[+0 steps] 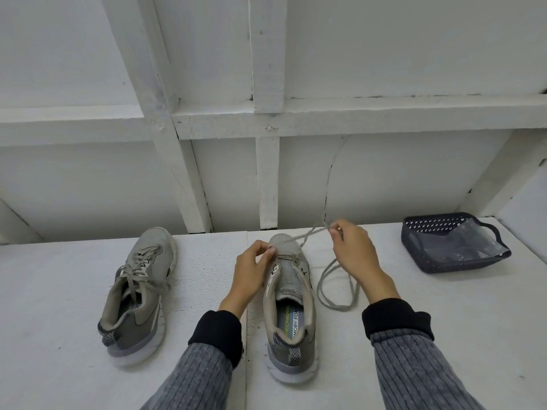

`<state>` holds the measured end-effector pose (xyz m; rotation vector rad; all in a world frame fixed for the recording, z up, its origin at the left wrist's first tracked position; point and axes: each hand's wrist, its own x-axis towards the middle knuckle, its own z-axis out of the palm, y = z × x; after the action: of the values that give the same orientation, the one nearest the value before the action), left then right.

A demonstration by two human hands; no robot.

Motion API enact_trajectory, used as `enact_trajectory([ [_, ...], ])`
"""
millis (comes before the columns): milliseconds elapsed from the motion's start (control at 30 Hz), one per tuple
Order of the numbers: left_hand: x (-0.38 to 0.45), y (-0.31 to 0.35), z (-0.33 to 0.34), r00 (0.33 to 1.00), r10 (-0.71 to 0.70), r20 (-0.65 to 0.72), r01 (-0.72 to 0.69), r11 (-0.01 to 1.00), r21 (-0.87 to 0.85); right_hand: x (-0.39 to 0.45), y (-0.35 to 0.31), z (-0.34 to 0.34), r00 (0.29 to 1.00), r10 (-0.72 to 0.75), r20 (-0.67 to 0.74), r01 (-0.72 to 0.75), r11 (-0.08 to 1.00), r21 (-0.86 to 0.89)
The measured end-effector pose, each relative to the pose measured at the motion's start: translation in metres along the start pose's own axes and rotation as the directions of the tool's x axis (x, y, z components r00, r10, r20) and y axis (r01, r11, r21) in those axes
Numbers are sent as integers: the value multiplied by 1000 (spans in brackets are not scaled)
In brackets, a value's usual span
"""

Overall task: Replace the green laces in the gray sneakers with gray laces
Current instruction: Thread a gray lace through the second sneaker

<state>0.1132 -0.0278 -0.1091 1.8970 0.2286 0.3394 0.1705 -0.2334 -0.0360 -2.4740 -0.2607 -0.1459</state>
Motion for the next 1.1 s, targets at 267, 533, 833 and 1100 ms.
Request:
enact_trajectory([
  [267,-3,12,-3,969,-67,-239,55,997,-58,-11,7,22,994,84,-64,-93,983,-161],
  [533,6,32,-12,1000,28,13,-26,987,-157,-14,-30,38,963,-42,265,-82,895,438],
  [833,14,37,-37,892,42,451,18,991,-129,-11,-27,42,952,-38,303,-120,867,485],
  [1100,6,46,-32,875,28,484,42,990,-133,-14,-40,33,893,-129,431,-162,802,575],
])
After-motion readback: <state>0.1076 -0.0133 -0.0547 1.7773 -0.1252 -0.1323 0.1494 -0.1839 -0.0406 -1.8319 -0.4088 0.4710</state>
